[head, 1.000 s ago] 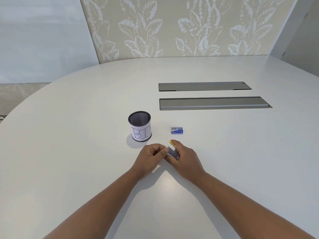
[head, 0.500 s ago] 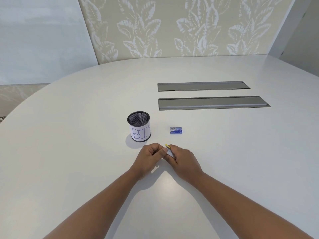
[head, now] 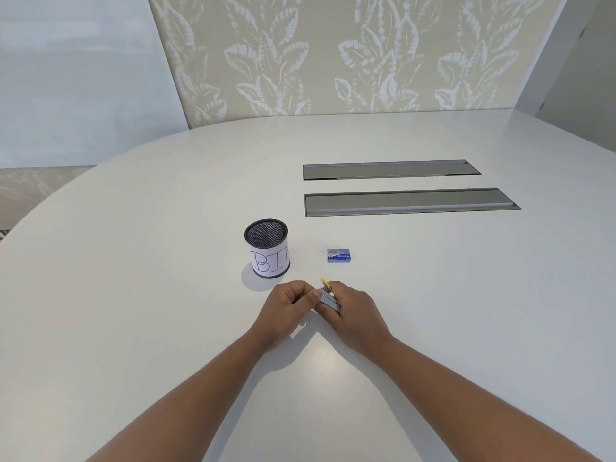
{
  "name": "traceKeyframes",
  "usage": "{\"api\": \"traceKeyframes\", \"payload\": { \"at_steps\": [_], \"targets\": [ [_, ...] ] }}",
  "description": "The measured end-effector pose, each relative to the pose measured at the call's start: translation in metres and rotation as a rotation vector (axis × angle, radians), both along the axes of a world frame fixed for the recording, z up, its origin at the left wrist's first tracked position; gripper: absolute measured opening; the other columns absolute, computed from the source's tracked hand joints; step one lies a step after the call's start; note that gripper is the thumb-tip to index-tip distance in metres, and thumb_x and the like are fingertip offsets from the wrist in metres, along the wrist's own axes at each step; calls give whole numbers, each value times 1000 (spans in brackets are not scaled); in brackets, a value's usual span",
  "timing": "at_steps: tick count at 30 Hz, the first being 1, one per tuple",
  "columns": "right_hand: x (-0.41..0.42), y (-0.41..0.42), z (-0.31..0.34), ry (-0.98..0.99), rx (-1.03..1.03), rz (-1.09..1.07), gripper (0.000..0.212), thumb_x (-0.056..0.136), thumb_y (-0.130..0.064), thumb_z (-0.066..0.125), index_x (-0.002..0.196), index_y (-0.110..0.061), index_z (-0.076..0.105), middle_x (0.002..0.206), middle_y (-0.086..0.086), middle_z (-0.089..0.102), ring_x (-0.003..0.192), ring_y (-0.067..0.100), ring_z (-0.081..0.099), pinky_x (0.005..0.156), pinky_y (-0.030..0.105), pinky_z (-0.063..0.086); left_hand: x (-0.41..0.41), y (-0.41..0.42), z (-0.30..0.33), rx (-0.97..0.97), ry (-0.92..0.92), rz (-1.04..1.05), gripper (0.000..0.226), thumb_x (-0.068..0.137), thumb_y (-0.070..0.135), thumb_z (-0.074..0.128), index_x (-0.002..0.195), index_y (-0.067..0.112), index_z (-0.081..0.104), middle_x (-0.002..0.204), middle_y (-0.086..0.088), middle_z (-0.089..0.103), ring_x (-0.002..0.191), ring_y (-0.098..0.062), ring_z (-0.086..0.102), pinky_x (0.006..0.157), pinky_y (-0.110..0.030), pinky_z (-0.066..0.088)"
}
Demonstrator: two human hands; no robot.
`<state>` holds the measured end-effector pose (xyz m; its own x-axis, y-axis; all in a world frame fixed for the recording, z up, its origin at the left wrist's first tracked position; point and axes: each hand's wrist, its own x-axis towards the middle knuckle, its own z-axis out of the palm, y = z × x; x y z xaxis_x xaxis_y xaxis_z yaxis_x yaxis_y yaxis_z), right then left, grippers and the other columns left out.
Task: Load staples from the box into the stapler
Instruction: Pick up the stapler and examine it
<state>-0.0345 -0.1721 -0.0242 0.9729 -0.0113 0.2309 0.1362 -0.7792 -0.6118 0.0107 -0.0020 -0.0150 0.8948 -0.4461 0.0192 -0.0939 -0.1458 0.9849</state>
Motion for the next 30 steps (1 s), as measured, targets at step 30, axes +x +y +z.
{"api": "traceKeyframes", "payload": {
  "at_steps": [30],
  "targets": [
    [4, -3, -9, -61, 124, -49, 35, 88, -66, 59, 89, -33, 51, 69, -11, 54, 66, 10, 50, 58, 25, 37, 2, -1, -4, -47, -11, 53, 39, 87, 48, 66, 79, 11, 72, 81, -25, 70, 60, -18, 56, 55, -29, 45]
  ]
}}
